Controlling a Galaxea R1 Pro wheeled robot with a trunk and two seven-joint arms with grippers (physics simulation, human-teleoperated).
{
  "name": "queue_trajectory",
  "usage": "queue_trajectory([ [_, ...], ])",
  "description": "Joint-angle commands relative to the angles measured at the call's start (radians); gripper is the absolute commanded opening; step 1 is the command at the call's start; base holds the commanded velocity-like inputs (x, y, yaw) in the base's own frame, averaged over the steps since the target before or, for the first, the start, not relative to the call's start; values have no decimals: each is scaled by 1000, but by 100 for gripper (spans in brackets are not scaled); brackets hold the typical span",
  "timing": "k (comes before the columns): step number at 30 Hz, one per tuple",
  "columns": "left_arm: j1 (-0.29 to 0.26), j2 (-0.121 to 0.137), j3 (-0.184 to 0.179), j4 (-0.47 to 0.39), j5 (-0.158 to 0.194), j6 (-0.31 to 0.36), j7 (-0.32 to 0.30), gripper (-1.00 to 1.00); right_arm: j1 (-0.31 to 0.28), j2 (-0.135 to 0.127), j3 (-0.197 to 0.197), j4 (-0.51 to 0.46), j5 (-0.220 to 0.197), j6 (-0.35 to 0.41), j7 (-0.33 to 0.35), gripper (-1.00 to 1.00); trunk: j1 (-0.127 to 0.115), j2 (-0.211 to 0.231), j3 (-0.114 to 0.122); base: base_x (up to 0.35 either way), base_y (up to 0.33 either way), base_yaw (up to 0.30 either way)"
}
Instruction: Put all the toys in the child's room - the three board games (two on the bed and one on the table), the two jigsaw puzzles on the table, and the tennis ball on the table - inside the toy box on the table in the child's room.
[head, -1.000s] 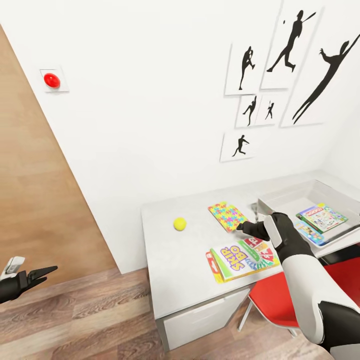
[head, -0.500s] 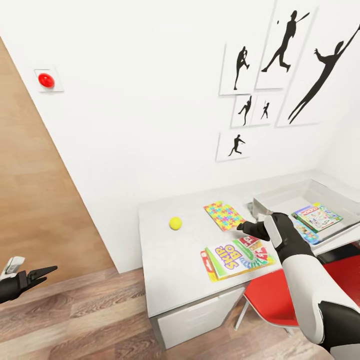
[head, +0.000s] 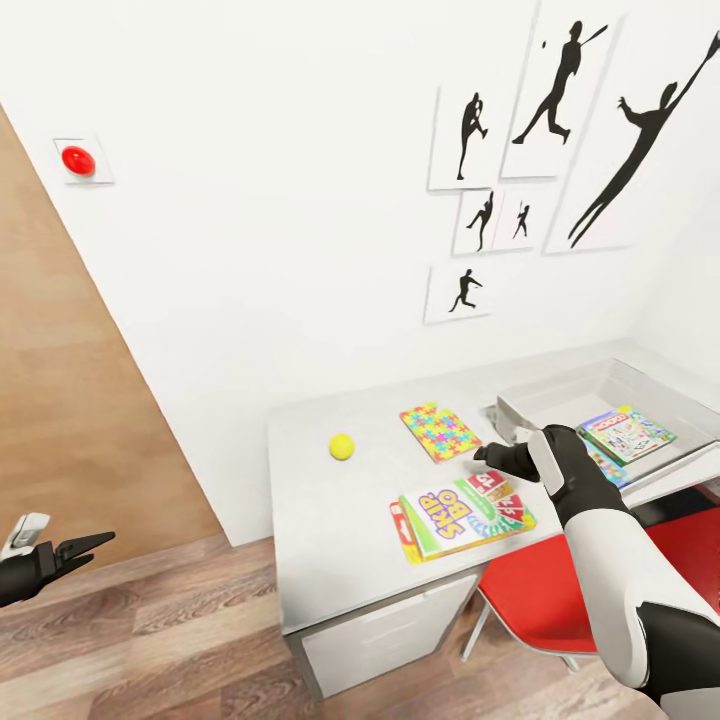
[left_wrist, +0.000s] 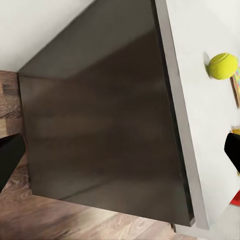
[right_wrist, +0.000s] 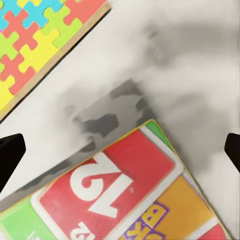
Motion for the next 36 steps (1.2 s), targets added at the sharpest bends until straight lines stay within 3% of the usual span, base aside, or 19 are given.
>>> queue_trajectory([
  [1, -1, 0, 0, 0, 2, 5, -2, 100, -1, 0, 0, -1, -11, 3, -10, 100, 0, -1, -1, 0, -70, 0],
  [18, -1, 1, 2, 0, 2, 5, -2, 100, -1, 1, 0, -1, -11, 4, -10, 100, 0, -1, -14, 0, -185, 0],
  [36, -1, 1, 2, 0, 2, 7, -2, 100, -1, 2, 1, -1, -11, 3, -10, 100, 0, -1, -35, 0, -15, 0],
])
